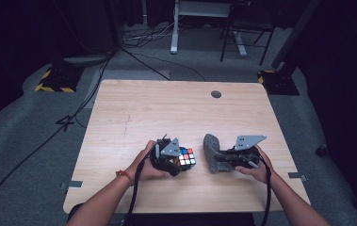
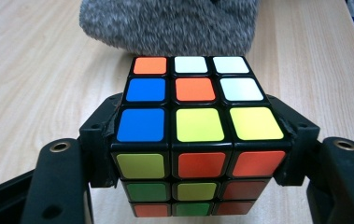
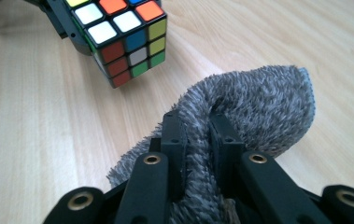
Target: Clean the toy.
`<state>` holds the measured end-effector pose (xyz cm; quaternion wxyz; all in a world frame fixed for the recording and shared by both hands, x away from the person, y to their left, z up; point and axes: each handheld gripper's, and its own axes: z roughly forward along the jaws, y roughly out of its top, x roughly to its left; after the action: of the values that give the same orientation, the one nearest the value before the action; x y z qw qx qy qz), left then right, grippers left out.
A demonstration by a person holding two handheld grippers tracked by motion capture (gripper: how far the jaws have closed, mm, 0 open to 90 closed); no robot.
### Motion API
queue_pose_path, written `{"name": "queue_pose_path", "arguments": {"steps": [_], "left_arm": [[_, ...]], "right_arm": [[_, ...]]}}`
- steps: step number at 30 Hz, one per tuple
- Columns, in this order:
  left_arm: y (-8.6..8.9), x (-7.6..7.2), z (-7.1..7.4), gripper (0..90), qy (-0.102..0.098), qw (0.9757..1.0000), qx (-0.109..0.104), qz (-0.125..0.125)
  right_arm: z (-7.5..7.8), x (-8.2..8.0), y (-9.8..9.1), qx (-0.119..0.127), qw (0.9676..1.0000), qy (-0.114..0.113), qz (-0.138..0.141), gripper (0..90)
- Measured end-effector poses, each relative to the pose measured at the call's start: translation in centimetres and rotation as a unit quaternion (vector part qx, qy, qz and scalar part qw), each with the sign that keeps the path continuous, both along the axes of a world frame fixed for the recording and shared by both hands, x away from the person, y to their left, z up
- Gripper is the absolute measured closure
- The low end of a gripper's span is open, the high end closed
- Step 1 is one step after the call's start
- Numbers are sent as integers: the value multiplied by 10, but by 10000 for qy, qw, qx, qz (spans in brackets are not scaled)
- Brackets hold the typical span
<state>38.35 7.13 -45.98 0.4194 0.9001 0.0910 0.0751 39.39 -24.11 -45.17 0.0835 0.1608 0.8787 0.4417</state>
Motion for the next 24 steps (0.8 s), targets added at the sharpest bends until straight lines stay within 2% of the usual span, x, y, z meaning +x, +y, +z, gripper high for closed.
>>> {"name": "queue_pose_path", "arguments": {"steps": [4,7,12,16,24], "left_arm": [[-4,1,-8,332,85,9999,61,-70],[-5,1,-12,332,75,9998,128,-99],[-2,3,-16,332,106,9997,222,-65],[1,4,-19,332,189,9997,145,-59],[5,7,-22,328,306,9993,217,-37]], "right_arm": [[-8,-1,-10,68,9999,28,-123,779],[-16,-1,-15,37,9998,123,-147,776],[-20,0,-22,-10,9996,123,-262,754],[-22,4,-30,-78,9992,132,-366,744],[-29,8,-36,-240,9985,199,-452,726]]}}
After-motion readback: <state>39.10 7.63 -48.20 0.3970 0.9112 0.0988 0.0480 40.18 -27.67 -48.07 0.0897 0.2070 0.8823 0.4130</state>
